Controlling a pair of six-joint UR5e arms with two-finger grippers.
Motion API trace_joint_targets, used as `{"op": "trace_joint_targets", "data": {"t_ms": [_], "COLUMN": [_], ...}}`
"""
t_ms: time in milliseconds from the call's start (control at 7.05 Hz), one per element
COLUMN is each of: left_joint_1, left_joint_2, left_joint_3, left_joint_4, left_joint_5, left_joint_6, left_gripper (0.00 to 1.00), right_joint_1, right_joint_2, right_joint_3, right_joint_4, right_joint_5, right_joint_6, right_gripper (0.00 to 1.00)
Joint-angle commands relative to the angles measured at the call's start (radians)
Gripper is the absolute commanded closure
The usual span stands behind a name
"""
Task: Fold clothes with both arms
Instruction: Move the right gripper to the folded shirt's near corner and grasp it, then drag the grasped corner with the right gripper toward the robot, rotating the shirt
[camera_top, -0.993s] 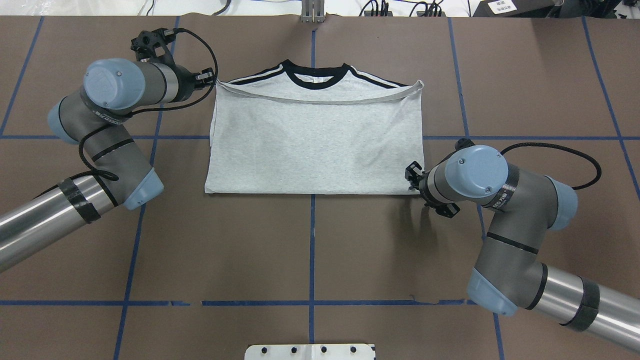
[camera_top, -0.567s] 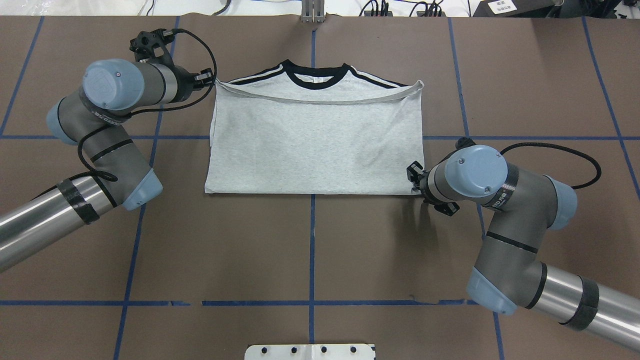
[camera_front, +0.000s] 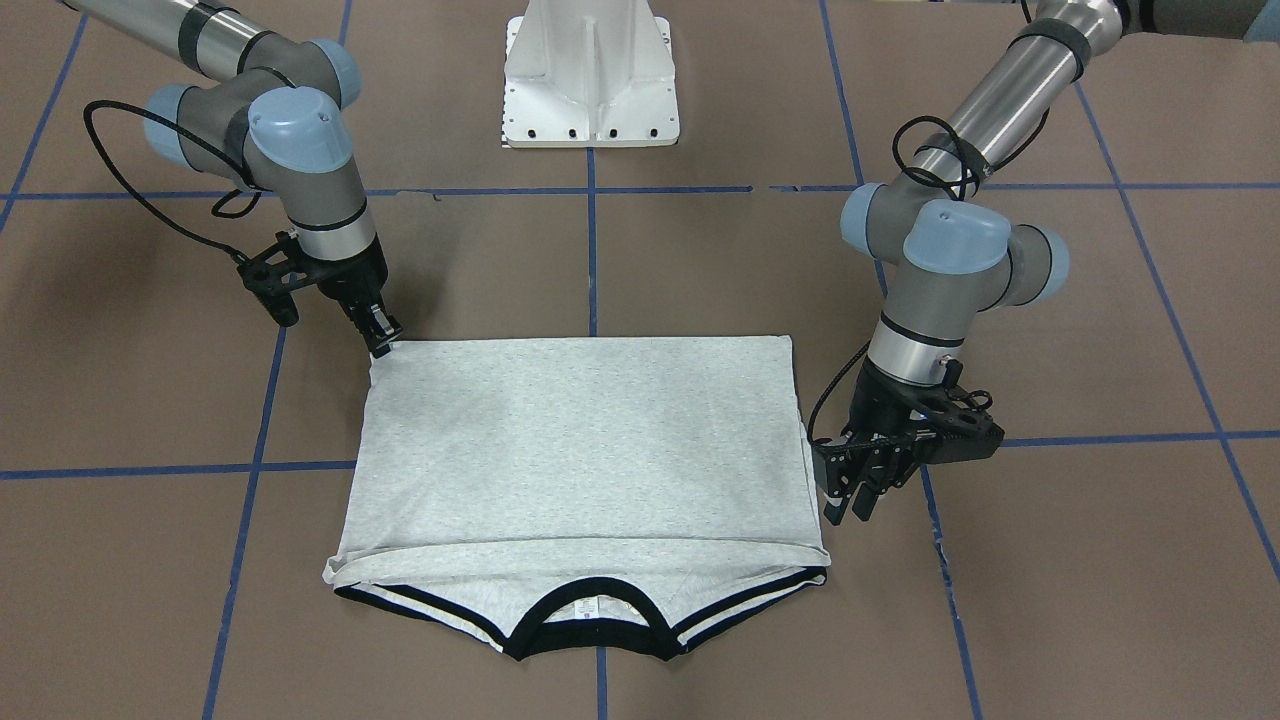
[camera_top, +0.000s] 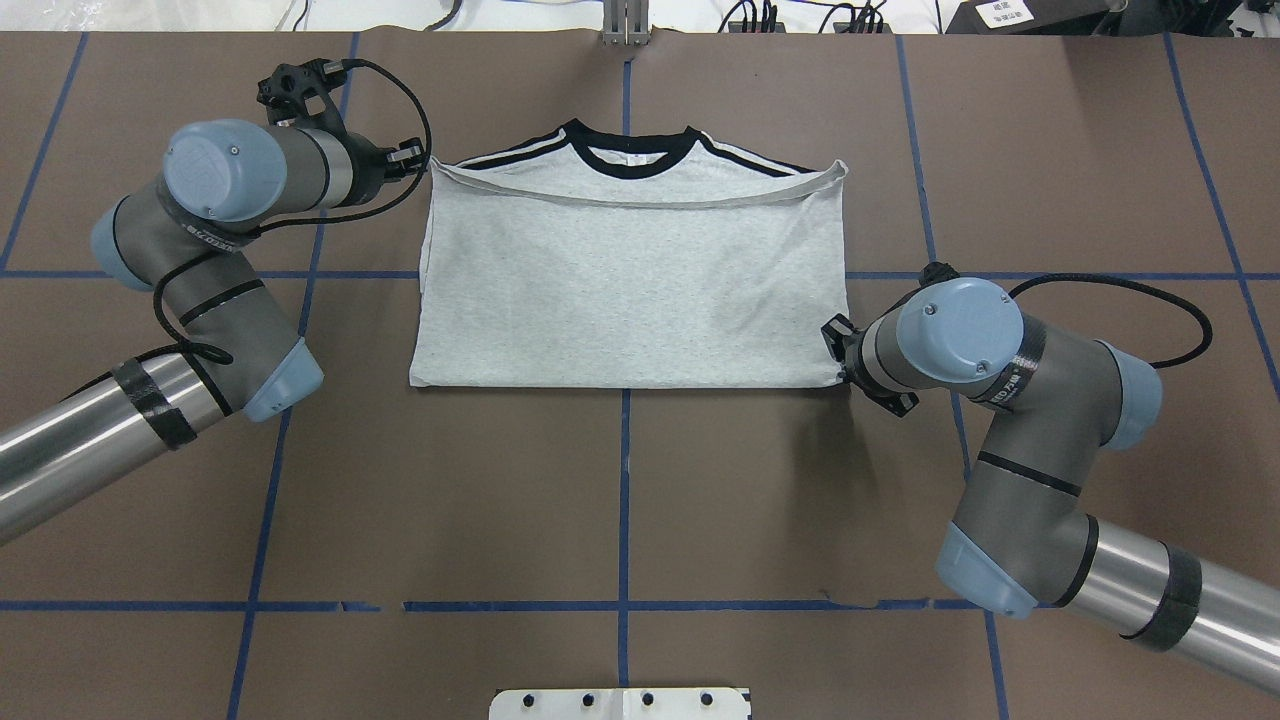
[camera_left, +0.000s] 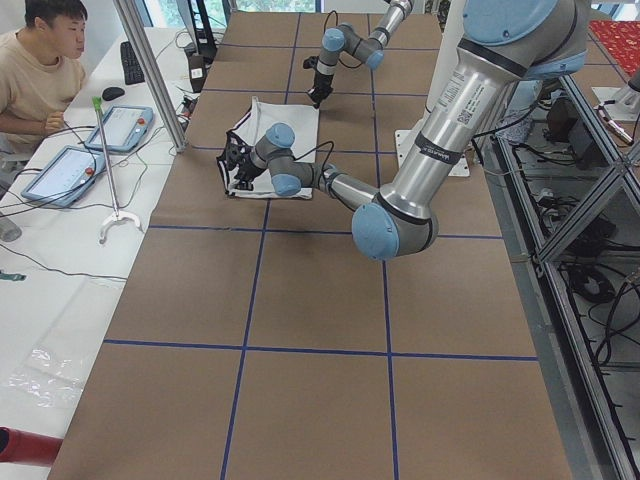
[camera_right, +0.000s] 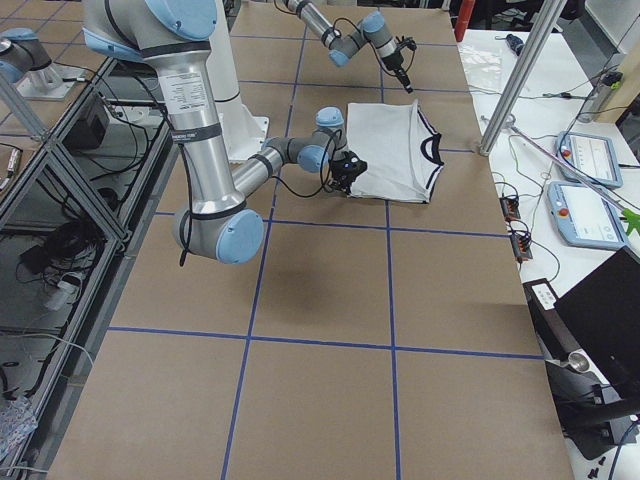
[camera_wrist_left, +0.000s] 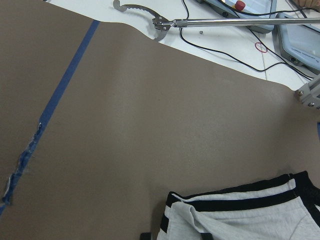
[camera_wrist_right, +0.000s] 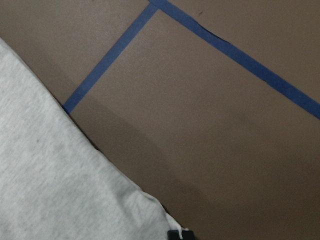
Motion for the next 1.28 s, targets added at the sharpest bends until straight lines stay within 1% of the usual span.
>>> {"op": "trace_joint_targets", "data": {"t_ms": [0,142,284,425,567,709,851,993,1134], "left_joint_1": [0.0,0.0,0.0,0.002,0.009,0.011,0.012,0.035,0.093], "left_joint_2": [0.001,0.001,0.022,0.038,0.067,0.087,0.098,0.142,0.176], "left_joint_3": [-0.008,-0.025,-0.055,-0.104,-0.159,-0.227,-0.294,-0.36,-0.452], "left_joint_4": [0.0,0.002,0.005,0.012,0.014,0.021,0.028,0.032,0.035], "left_joint_5": [0.0,-0.002,-0.003,-0.012,-0.064,-0.131,-0.211,-0.247,-0.249], "left_joint_6": [-0.002,-0.002,-0.003,-0.002,-0.005,-0.03,-0.135,-0.22,-0.277], "left_gripper": [0.56,0.56,0.56,0.52,0.45,0.45,0.42,0.41,0.38], "right_joint_1": [0.006,0.006,-0.012,-0.096,-0.169,-0.266,-0.355,-0.436,-0.499], "right_joint_2": [-0.002,-0.02,-0.058,-0.151,-0.21,-0.255,-0.266,-0.264,-0.263], "right_joint_3": [0.057,0.102,0.162,0.274,0.37,0.447,0.531,0.594,0.642], "right_joint_4": [-0.005,-0.016,-0.026,-0.061,-0.086,-0.142,-0.222,-0.337,-0.437], "right_joint_5": [0.007,0.01,0.033,0.04,0.041,0.04,0.047,0.097,0.131], "right_joint_6": [0.006,0.01,0.013,0.013,0.014,0.016,0.014,0.016,0.016], "right_gripper": [1.0,1.0,1.0,1.0,1.0,1.0,1.0,1.0,1.0]}}
